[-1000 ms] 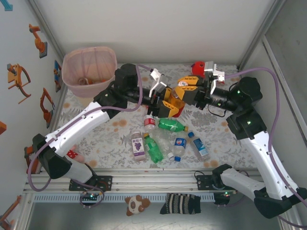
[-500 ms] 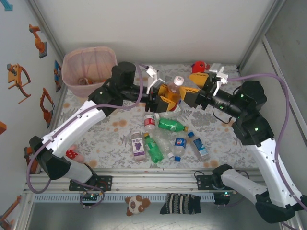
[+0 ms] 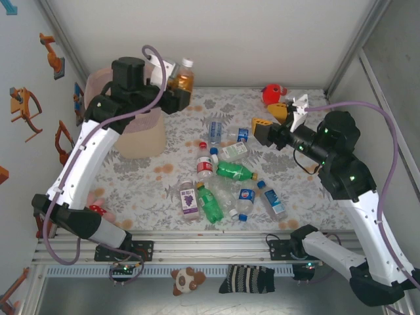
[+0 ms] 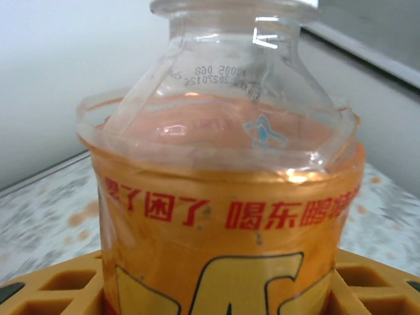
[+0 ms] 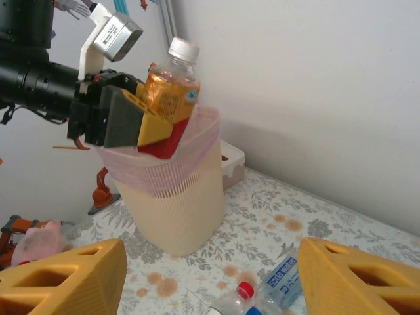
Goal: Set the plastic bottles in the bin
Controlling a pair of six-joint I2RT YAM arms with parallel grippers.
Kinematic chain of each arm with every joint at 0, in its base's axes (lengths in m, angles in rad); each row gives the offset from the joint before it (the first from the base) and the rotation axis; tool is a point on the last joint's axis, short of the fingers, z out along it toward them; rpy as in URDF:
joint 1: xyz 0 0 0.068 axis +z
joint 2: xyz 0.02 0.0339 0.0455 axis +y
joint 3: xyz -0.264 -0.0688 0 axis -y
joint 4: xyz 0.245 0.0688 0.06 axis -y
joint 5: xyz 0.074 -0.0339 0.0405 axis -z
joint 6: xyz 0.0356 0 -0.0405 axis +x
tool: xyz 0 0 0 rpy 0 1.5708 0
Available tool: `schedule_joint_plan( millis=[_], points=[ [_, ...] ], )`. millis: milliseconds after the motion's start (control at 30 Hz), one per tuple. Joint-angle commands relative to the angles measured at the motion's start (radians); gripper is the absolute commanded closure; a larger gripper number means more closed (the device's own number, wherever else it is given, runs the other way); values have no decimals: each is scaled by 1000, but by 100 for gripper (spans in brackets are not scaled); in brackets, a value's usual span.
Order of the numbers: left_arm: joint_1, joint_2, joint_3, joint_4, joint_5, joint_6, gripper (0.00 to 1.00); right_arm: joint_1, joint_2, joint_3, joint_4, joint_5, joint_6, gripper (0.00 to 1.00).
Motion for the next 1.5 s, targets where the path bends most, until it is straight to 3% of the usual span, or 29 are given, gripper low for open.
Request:
schedule_joint_plan(
  millis=[0, 267, 500, 967, 1467],
  points=[
    [78, 43, 63, -146, -83, -17, 46, 2, 3, 25, -13, 24, -21, 32],
    [282, 179, 254, -369, -166, -19, 46, 1, 10, 25, -20, 27, -24, 33],
    [387, 326, 416, -544, -220, -11, 45, 1, 11, 31, -33, 29, -30, 34],
    [455, 495, 485, -695, -370, -32, 43, 2, 4, 20, -56, 35, -23, 35],
    [470, 600, 416, -700, -304, -43, 38, 1, -4, -9, -46, 26, -3, 36]
  ],
)
